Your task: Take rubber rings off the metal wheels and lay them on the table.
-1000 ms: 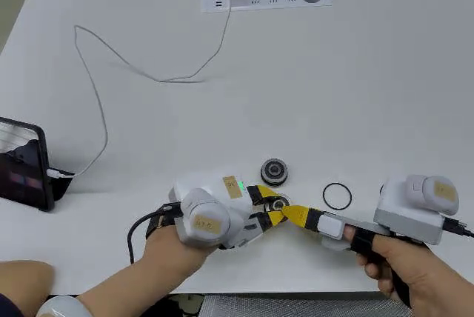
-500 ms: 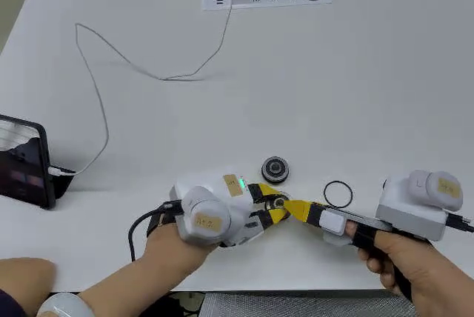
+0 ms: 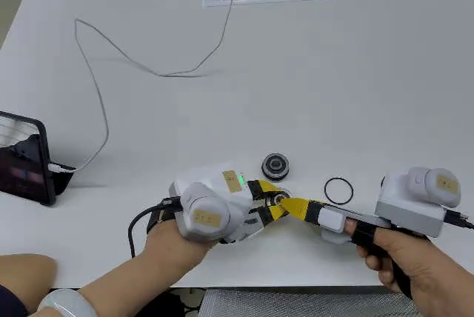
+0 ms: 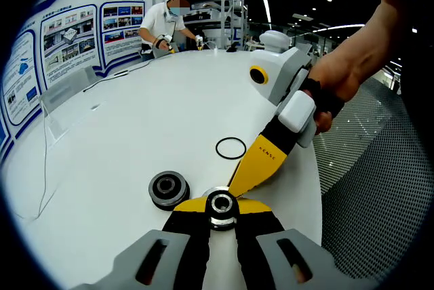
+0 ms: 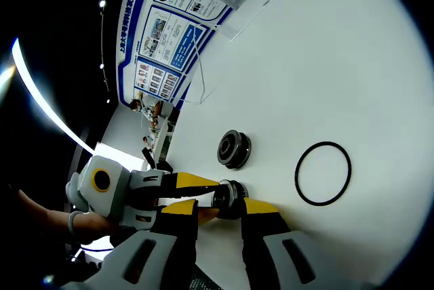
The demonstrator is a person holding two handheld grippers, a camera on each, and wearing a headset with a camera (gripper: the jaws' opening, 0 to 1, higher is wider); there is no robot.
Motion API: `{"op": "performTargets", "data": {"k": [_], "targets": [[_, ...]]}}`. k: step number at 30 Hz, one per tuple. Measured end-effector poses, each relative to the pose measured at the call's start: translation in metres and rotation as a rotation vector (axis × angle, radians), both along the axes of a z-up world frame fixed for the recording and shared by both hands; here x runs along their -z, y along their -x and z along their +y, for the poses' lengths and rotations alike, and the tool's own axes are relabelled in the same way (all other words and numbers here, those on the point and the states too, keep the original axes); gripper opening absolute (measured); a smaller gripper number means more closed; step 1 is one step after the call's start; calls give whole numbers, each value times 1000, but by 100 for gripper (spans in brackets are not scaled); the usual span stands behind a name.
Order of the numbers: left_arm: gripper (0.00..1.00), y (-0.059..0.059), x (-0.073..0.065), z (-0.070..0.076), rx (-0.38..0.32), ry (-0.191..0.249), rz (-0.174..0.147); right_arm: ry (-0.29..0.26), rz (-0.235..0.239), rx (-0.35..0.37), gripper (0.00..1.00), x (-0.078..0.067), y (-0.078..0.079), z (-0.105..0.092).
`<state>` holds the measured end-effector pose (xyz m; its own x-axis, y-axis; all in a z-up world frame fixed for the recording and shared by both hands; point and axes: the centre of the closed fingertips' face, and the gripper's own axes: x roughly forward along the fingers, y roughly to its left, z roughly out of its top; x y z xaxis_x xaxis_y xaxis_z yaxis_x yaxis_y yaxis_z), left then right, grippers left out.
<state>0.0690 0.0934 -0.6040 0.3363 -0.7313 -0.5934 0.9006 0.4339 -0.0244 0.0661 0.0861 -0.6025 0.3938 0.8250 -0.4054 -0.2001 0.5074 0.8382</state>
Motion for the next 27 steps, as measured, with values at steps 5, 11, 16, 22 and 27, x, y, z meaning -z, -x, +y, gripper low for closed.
{"op": "performTargets", "data": {"k": [5, 11, 16, 22, 27], "targets": [[14, 0, 0, 0, -2, 1, 1, -1, 2, 0, 26, 2, -1, 3], [14, -1, 0, 1, -1, 1, 1, -11, -1, 1, 27, -1, -3, 0], [14, -1, 0, 0, -1, 2, 2, -7, -9, -3, 26, -3, -1, -1], [14, -1, 0, 0, -2, 1, 3, 6, -10, -2, 23, 3, -2, 0], [14, -1, 0, 0, -2, 1, 3, 7, -11, 1, 22, 1, -4, -2]]}}
